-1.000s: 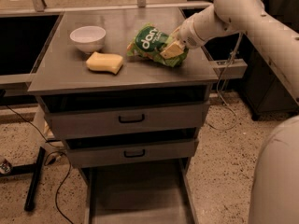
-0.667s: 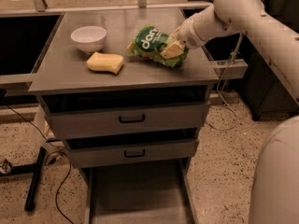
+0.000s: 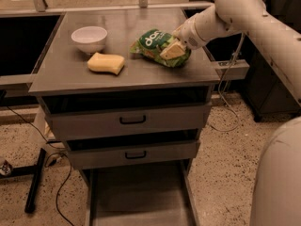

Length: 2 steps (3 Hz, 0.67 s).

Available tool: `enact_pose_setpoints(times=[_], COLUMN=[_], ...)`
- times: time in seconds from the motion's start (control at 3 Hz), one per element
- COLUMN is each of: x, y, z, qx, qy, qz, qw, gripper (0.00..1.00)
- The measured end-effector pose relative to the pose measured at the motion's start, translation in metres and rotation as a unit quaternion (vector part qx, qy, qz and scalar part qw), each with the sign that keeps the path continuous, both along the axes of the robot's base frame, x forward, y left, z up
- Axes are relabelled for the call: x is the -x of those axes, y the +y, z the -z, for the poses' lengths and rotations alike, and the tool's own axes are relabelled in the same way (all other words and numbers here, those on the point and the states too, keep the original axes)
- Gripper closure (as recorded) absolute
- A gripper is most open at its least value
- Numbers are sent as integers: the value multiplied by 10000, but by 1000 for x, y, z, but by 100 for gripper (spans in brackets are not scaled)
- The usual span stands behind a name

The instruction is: Pick green rice chip bag from bottom drawer and place on counter

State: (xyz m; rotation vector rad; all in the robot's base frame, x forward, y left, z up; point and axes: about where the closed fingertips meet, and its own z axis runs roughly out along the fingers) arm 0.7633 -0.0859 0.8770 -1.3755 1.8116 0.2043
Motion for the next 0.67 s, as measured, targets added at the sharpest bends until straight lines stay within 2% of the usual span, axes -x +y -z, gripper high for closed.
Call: enact_pose_setpoints(times=[0.33,0.67], x=[0,0], y=[0,0], z=[0,0], qx=[0,0], qy=[0,0], qz=[0,0], qw=[10000,10000], gripper=[0,0])
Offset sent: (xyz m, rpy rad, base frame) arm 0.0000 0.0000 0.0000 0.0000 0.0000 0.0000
